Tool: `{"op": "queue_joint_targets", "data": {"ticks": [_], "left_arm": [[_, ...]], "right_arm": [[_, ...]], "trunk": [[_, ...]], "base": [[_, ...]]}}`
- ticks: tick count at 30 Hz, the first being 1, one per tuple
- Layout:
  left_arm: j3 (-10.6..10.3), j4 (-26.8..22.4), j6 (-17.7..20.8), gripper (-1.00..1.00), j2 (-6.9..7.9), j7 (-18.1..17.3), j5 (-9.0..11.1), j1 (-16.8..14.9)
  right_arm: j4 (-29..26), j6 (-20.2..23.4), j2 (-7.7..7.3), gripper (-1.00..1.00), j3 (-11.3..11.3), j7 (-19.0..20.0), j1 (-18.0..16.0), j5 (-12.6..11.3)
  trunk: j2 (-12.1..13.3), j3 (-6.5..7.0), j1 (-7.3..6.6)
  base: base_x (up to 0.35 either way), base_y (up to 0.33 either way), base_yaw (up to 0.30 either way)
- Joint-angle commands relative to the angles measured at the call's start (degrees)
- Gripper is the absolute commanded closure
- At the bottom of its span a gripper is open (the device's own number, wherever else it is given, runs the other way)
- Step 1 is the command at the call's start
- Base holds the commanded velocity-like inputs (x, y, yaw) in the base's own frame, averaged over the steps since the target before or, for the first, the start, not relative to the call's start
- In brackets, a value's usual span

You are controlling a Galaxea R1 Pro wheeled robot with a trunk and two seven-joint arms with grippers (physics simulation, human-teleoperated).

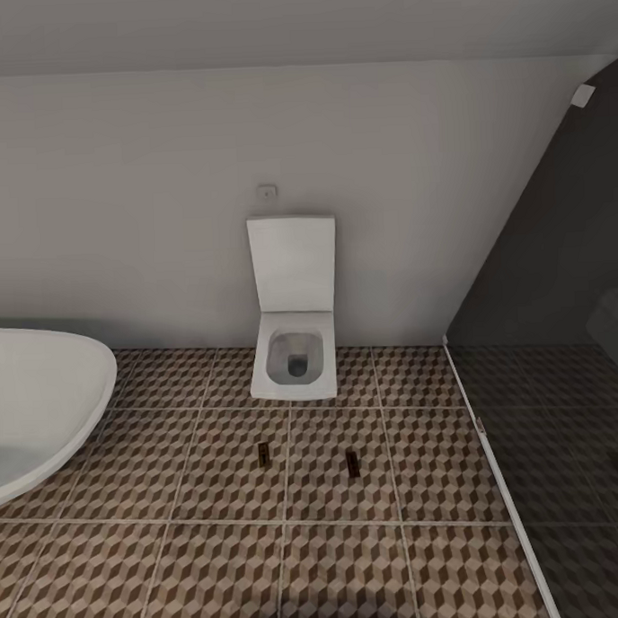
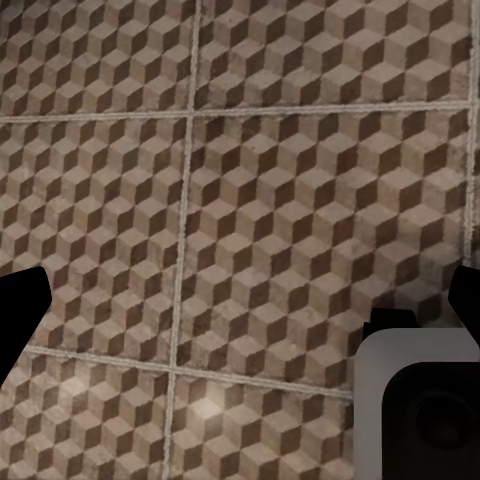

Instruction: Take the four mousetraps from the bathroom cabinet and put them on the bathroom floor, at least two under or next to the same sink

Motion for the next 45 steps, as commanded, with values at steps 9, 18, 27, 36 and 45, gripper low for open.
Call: {"op": "queue_joint_targets", "data": {"ticks": [9, 18, 27, 36, 45], "left_arm": [[-0.49, 0.18, -0.25, -1.0, -0.04, 0.25, 0.15, -0.07], [-0.49, 0.18, -0.25, -1.0, -0.02, 0.25, 0.15, -0.07], [-0.49, 0.18, -0.25, -1.0, -0.03, 0.25, 0.15, -0.07], [-0.49, 0.18, -0.25, -1.0, -0.02, 0.25, 0.15, -0.07], [-0.49, 0.18, -0.25, -1.0, -0.03, 0.25, 0.15, -0.07]], "right_arm": [[0.05, -0.19, -0.02, -1.0, 0.17, 0.22, -0.03, -0.22], [0.06, -0.19, -0.02, -1.0, 0.17, 0.22, -0.03, -0.22], [0.06, -0.19, -0.02, -1.0, 0.16, 0.22, -0.03, -0.22], [0.05, -0.19, -0.02, -1.0, 0.17, 0.22, -0.03, -0.22], [0.06, -0.19, -0.02, -1.0, 0.17, 0.22, -0.03, -0.22]], "trunk": [[-0.09, -0.08, 0.03], [-0.09, -0.08, 0.03], [-0.09, -0.08, 0.03], [-0.09, -0.08, 0.03], [-0.09, -0.08, 0.03]], "base": [[0.0, 0.0, 0.0], [0.0, 0.0, 0.0], [0.0, 0.0, 0.0], [0.0, 0.0, 0.0], [0.0, 0.0, 0.0]]}}
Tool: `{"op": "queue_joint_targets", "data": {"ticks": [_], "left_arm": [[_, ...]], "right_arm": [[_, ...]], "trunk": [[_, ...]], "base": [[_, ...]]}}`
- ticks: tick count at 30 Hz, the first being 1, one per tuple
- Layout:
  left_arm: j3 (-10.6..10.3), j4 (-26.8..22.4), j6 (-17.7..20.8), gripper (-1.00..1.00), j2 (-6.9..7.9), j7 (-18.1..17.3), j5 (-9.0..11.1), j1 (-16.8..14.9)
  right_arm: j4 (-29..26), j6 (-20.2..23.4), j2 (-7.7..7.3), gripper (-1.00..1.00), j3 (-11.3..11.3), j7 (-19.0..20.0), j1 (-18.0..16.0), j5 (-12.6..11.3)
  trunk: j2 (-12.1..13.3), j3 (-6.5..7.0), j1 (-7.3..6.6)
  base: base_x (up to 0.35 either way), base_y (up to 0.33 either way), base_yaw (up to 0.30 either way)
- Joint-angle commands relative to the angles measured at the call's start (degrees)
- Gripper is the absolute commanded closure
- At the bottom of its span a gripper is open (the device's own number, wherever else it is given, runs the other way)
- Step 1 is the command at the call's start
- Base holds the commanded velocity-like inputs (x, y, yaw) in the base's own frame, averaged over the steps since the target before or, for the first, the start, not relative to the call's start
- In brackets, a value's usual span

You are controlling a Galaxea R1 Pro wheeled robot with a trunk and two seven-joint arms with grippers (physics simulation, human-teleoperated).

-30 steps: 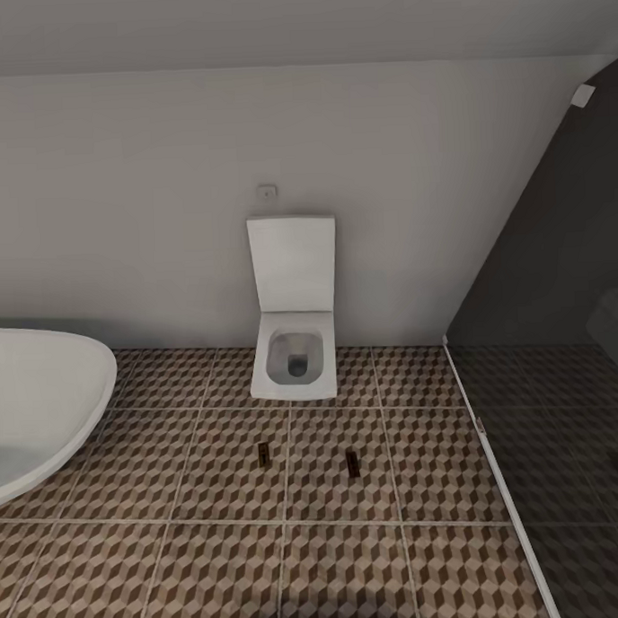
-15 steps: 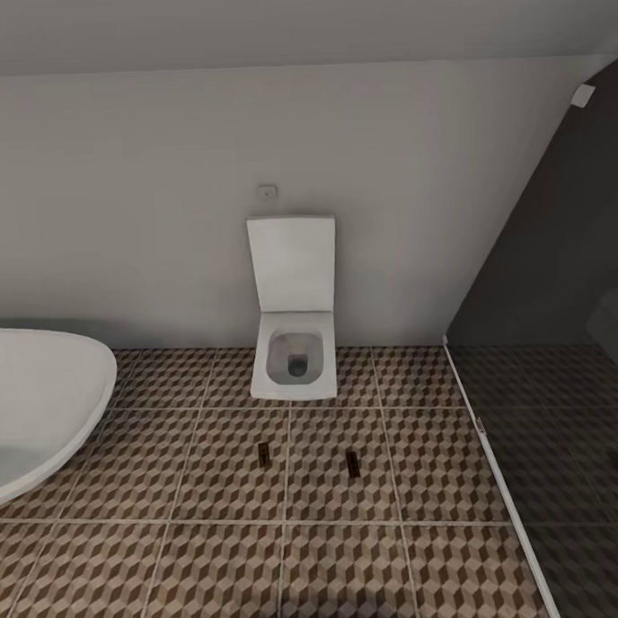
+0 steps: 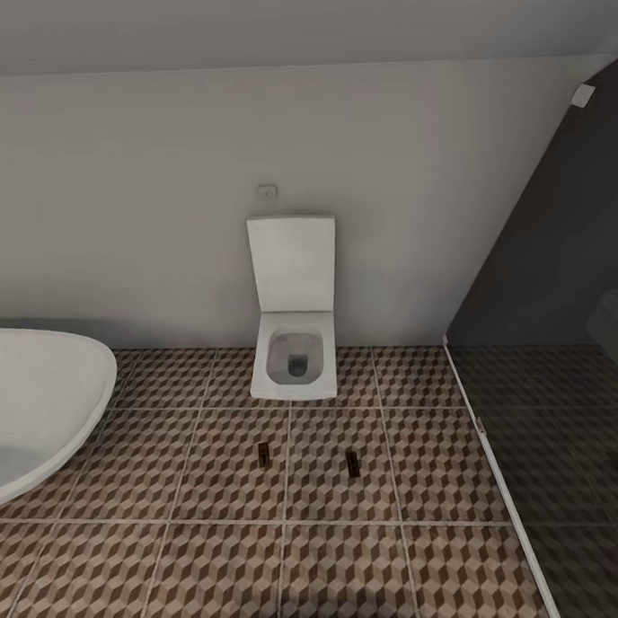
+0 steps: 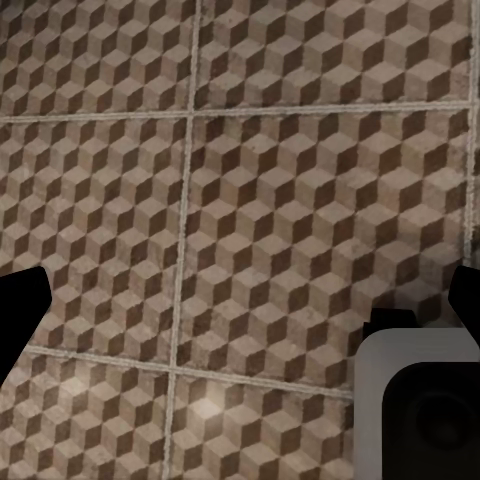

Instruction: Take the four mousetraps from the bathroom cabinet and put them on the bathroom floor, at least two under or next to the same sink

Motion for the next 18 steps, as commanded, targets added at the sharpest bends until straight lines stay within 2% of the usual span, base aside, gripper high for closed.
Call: {"op": "queue_joint_targets", "data": {"ticks": [1, 18], "left_arm": [[-0.49, 0.18, -0.25, -1.0, -0.03, 0.25, 0.15, -0.07], [-0.49, 0.18, -0.25, -1.0, -0.04, 0.25, 0.15, -0.07]], "right_arm": [[0.06, -0.19, -0.02, -1.0, 0.16, 0.22, -0.03, -0.22], [0.05, -0.19, -0.02, -1.0, 0.15, 0.22, -0.03, -0.22]], "trunk": [[-0.09, -0.08, 0.03], [-0.09, -0.08, 0.03]], "base": [[0.0, 0.0, 0.0], [0.0, 0.0, 0.0]]}}
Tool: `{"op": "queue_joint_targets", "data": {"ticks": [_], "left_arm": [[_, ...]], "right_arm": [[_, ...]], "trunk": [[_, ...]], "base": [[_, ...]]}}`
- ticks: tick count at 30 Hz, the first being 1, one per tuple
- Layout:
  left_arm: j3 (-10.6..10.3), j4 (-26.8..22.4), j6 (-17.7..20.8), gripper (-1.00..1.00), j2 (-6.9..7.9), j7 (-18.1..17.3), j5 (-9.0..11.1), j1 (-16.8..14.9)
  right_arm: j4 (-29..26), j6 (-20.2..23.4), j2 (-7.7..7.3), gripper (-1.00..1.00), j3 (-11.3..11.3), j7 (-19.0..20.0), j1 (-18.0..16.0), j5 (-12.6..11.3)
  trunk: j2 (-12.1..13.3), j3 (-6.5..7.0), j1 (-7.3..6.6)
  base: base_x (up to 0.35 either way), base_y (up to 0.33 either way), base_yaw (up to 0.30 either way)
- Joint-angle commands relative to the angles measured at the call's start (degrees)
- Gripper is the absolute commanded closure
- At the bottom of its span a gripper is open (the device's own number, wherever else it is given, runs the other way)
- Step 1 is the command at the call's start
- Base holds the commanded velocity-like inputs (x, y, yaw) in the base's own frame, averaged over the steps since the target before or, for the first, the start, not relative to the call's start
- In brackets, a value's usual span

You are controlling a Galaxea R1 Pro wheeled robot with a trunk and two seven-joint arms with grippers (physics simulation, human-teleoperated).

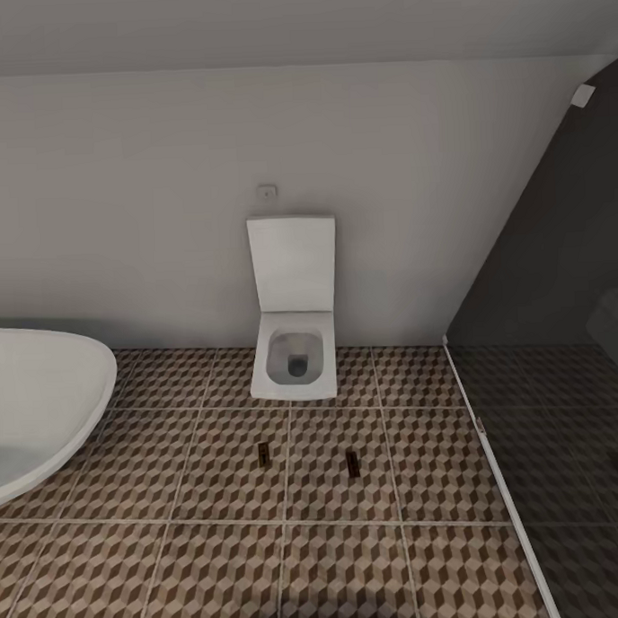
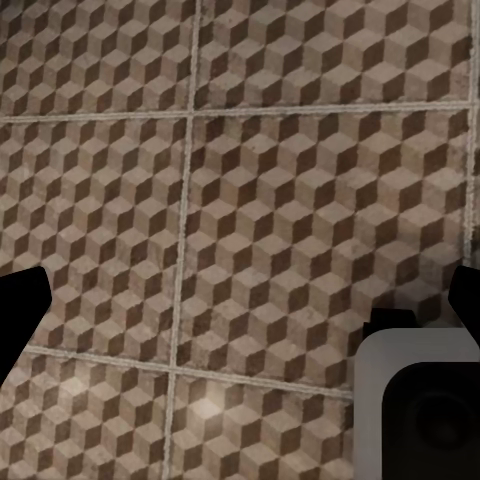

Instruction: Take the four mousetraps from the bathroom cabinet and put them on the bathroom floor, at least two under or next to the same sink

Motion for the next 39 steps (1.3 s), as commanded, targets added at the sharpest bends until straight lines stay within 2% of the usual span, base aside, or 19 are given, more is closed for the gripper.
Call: {"op": "queue_joint_targets", "data": {"ticks": [1, 39], "left_arm": [[-0.49, 0.18, -0.25, -1.0, -0.03, 0.25, 0.15, -0.07], [-0.49, 0.18, -0.25, -1.0, -0.02, 0.25, 0.15, -0.07]], "right_arm": [[0.04, -0.19, -0.02, -1.0, 0.17, 0.22, -0.03, -0.22], [0.06, -0.19, -0.02, -1.0, 0.17, 0.22, -0.03, -0.22]], "trunk": [[-0.09, -0.08, 0.03], [-0.09, -0.08, 0.03]], "base": [[0.0, 0.0, 0.0], [0.0, 0.0, 0.0]]}}
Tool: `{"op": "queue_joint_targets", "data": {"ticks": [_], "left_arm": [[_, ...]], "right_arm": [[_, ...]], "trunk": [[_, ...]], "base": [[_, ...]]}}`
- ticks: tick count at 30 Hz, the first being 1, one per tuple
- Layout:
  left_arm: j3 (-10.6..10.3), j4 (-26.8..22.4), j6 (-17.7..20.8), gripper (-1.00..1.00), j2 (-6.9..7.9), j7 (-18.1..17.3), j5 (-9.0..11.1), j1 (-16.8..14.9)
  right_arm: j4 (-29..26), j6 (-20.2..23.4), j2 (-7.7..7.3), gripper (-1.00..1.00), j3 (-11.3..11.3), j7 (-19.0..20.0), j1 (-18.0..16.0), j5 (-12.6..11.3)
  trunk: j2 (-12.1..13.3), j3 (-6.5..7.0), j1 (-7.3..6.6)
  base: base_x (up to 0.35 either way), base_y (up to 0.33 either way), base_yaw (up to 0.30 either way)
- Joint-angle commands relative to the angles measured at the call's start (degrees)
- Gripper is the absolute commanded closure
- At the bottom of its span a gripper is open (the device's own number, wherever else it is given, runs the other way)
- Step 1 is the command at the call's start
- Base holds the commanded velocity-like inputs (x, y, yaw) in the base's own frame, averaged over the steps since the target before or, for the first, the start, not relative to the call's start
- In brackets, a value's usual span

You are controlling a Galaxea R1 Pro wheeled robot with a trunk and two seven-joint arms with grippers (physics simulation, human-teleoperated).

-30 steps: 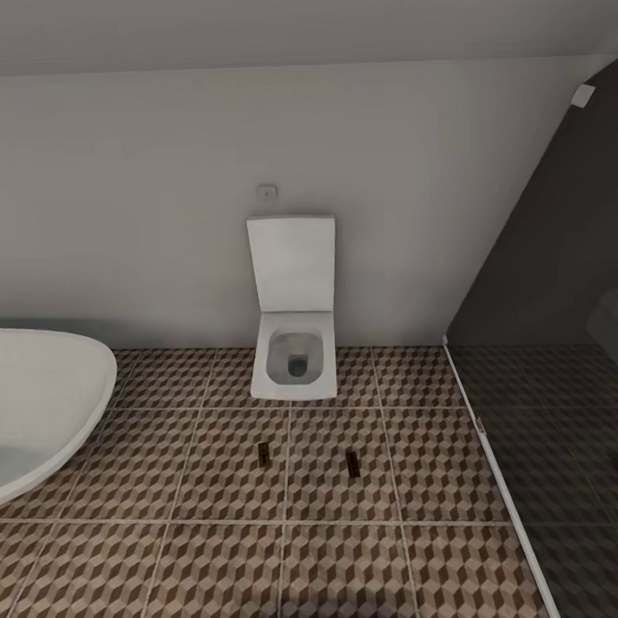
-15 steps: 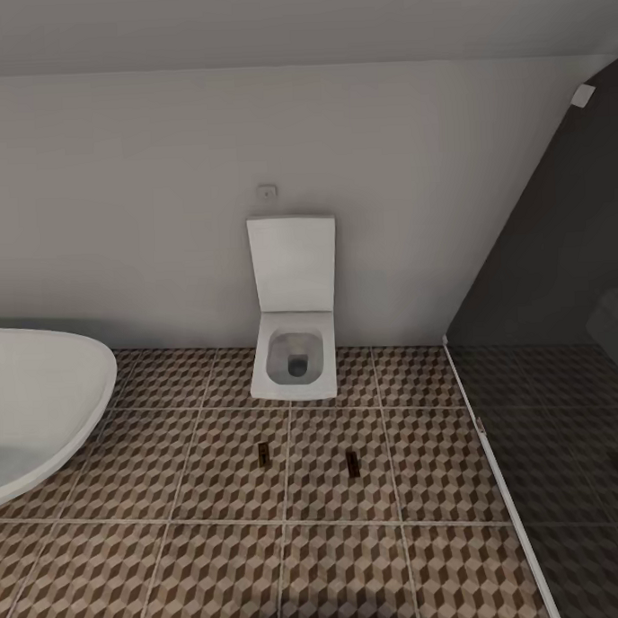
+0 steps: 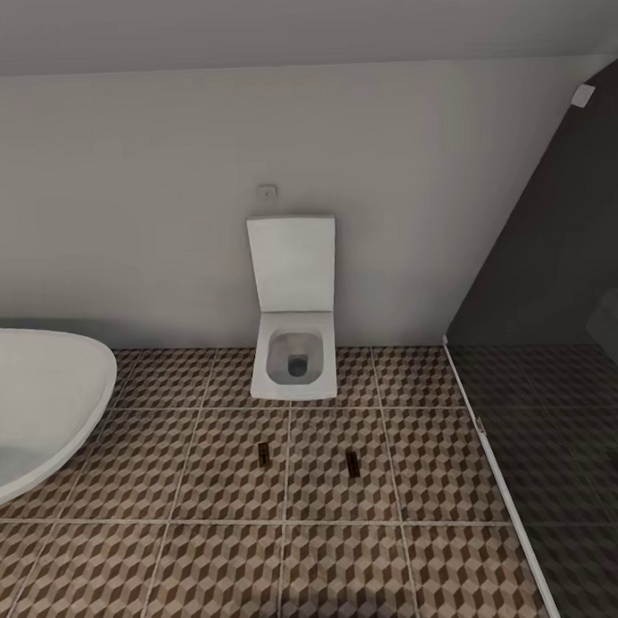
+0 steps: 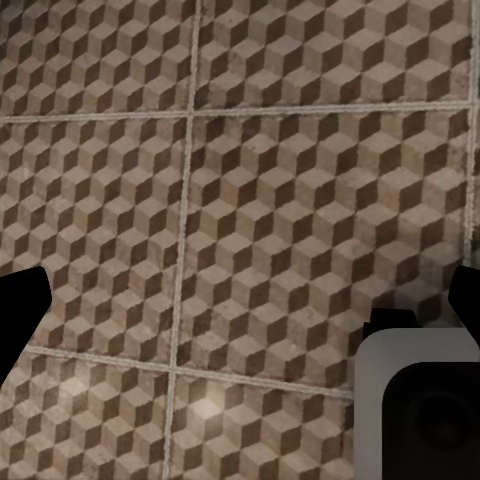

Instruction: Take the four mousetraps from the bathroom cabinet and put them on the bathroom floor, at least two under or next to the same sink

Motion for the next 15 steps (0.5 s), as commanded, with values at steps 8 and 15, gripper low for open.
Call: {"op": "queue_joint_targets", "data": {"ticks": [8, 15], "left_arm": [[-0.49, 0.18, -0.25, -1.0, -0.03, 0.25, 0.15, -0.07], [-0.49, 0.18, -0.25, -1.0, -0.04, 0.25, 0.15, -0.07]], "right_arm": [[0.05, -0.19, -0.02, -1.0, 0.16, 0.22, -0.03, -0.22], [0.04, -0.19, -0.02, -1.0, 0.15, 0.22, -0.03, -0.22]], "trunk": [[-0.09, -0.08, 0.03], [-0.09, -0.08, 0.03]], "base": [[0.0, 0.0, 0.0], [0.0, 0.0, 0.0]]}}
